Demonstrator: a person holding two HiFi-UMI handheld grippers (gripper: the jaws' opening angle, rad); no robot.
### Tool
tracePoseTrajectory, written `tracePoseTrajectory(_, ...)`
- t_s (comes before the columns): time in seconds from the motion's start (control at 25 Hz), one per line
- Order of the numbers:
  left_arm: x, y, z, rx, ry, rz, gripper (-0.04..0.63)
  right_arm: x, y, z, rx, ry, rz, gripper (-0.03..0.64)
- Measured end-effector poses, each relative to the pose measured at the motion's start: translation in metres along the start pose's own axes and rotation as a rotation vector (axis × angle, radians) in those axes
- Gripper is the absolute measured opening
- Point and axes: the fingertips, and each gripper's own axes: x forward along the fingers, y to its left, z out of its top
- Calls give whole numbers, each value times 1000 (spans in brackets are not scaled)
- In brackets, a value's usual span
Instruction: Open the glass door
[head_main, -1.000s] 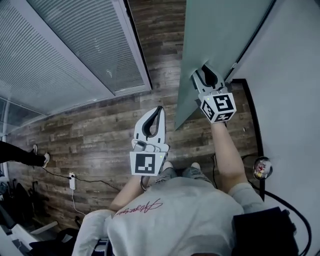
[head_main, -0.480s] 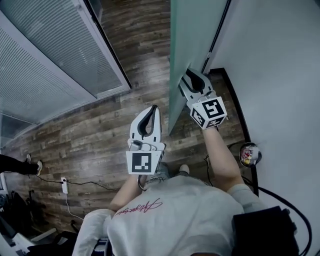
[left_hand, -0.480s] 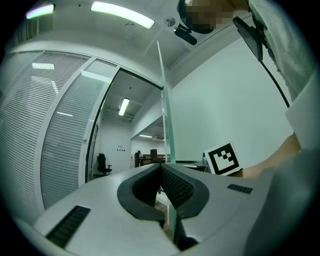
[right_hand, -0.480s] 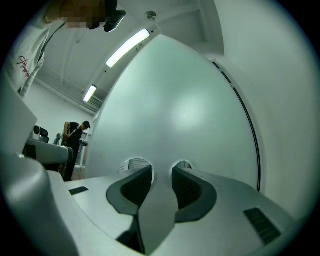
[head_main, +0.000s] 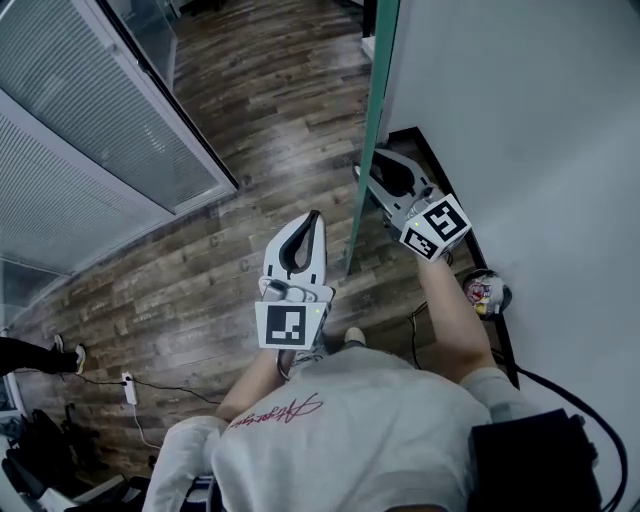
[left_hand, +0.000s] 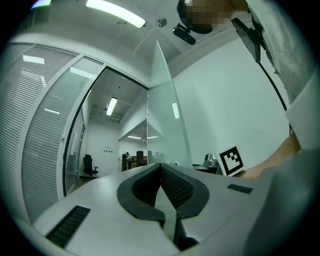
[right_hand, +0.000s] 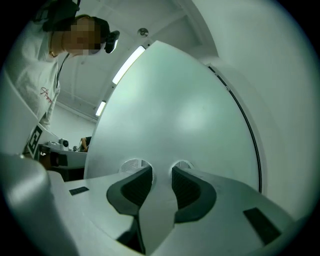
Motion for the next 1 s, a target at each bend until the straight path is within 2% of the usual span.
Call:
tracePoseTrajectory(0.16,15,-30,-3,-2,-5,-50,6,-37,-13,4,-4,-5,32,130)
tracePoseTrajectory(0.32,34,-58,5,-6,-31,-123,6,-72,-30,12,-54,34,13,135)
tracePoseTrajectory(0.48,52,-92,-5,-10,-5,-224,6,-109,-47,18,-99,51,-5,138)
tracePoseTrajectory(0.68,77,-131,-1,-18,-11,-308,8,-150,-73,30,-157,67,8,140)
tracePoseTrajectory(0.76,82,-142,0,-12,-12,-340,6,-172,-87,32,-150,64,0,161)
tracePoseTrajectory(0.84,85,-147,-2,-5,6,-355,6,-208,-109,32,-145,66,-80,178)
tracePoseTrajectory(0.92,88,-150,-8,3,36,-357,7,-257,-139,32,-176,89,-243,165)
tracePoseTrajectory(1.0,91,-155,-11,3,25,-375,6,-302,-159,36,-232,118,-403,74)
